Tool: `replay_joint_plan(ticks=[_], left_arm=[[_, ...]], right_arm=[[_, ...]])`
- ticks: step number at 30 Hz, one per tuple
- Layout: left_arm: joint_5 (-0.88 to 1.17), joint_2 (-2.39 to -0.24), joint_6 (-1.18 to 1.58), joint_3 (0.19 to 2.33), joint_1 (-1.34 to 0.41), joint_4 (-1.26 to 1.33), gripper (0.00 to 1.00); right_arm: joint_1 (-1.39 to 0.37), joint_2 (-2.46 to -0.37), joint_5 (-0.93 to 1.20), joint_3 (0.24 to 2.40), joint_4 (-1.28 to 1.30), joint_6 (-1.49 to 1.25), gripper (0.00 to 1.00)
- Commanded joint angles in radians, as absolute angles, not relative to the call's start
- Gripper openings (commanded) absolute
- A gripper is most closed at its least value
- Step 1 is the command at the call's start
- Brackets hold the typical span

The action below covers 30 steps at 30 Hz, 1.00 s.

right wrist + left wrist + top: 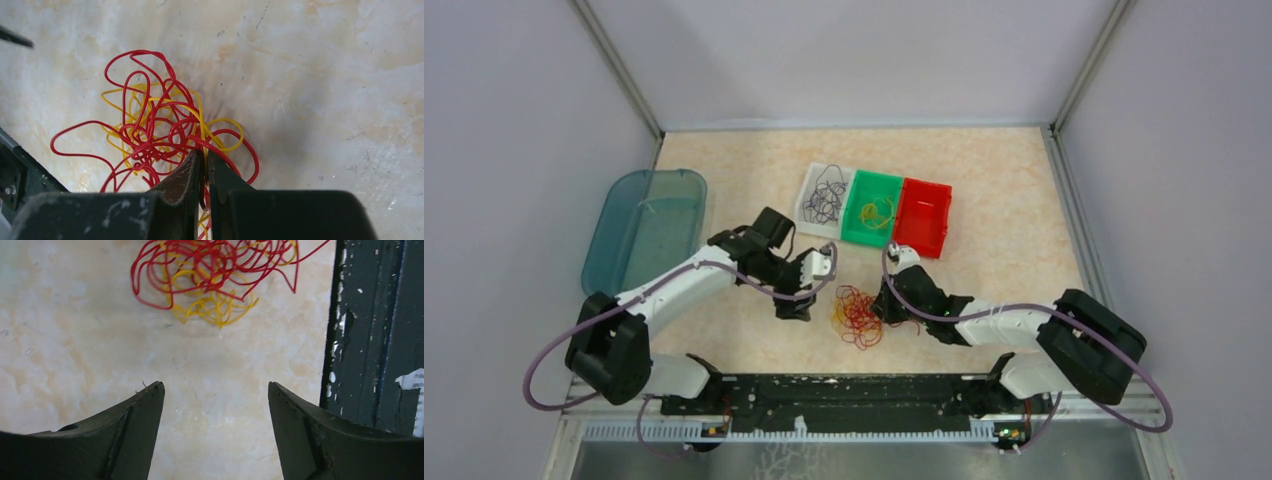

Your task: Untangle the cables

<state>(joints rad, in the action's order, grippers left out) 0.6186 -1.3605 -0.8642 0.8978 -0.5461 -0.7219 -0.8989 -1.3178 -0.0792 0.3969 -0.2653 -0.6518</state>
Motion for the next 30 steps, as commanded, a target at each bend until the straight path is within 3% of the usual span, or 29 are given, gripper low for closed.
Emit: replay_joint_plan(ticks=[1, 14, 19, 21, 30], left_arm=[[0.596, -1.382, -0.782, 0.875, -0.651, -0.617, 0.8], [0.564, -1.57, -0.772, 0.946, -0.776, -0.519, 0.63], [0.567, -1.611, -0.772, 0.973, -0.814, -0.507, 0.51], [0.567, -1.624, -0.766, 0.981, -0.826, -0.502, 0.45], [0.47, -1.605, -0.838, 0.993, -0.83, -0.555, 0.0]], right_arm=[[-0.899, -1.272, -0.1, 0.378, -0.305, -0.696, 0.06], [-0.881, -1.229, -0.129, 0.321, -0.31, -0.737, 0.08], [-0.87, -1.239, -0.124, 0.323, -0.311, -0.745, 0.08], [-0.865, -1.244, -0.117, 0.325, -0.312, -0.747, 0.08], [-0.824, -1.2, -0.106, 0.304, -0.299, -0.744, 0.08]])
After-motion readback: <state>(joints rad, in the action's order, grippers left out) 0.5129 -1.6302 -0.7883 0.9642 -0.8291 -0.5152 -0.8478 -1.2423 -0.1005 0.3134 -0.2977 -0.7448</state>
